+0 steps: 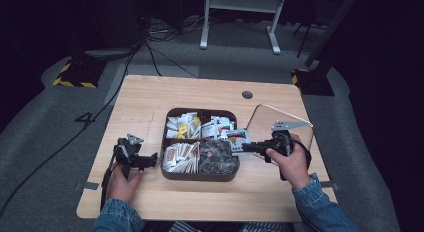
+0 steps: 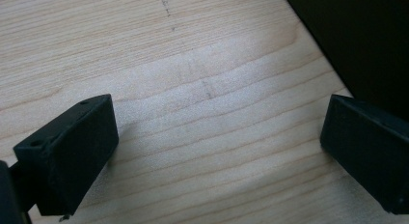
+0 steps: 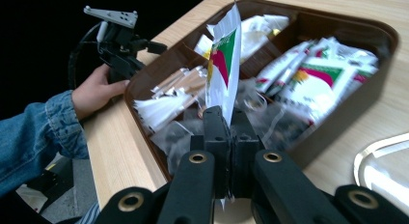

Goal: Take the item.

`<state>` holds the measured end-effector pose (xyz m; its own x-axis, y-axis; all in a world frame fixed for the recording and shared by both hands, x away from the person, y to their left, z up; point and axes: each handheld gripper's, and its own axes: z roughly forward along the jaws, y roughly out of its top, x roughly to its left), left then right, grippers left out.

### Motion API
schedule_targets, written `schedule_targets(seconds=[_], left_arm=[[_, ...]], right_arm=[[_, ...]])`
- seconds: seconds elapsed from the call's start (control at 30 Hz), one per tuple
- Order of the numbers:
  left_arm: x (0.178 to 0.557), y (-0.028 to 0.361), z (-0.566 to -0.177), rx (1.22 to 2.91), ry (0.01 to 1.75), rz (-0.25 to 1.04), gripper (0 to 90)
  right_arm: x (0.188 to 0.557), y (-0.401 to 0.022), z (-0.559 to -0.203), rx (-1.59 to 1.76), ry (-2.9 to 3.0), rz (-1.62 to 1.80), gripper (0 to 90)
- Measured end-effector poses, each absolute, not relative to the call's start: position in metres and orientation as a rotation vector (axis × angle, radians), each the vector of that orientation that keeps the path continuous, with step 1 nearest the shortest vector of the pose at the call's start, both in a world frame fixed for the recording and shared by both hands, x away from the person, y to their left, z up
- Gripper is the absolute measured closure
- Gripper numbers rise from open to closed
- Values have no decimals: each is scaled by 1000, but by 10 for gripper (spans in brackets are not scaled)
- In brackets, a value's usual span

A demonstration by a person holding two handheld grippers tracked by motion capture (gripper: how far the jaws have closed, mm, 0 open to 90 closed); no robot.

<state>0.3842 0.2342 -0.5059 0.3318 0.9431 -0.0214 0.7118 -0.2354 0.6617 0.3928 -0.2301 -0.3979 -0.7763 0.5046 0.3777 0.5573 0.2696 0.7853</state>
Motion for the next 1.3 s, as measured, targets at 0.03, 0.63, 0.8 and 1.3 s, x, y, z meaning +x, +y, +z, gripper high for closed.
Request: schedule_targets(seconds=[0.03,0.63,0.8,1.3], left_arm=[[384,234,-506,2025,1447,523,1],[384,234,-506,2024,1448,522,1],[384,234,-506,2024,1448,523,1],[384,234,-506,2023,1448,522,1]], right_arm=[[393,-230,-398,-1030,-2461,-1558,893],[367,-290,-414,-1269,-2492,-1505,892],[367,-291,-418,-1277,-2500,-1474,892],[369,-292,-457,-1320,-2485,-1330,891]])
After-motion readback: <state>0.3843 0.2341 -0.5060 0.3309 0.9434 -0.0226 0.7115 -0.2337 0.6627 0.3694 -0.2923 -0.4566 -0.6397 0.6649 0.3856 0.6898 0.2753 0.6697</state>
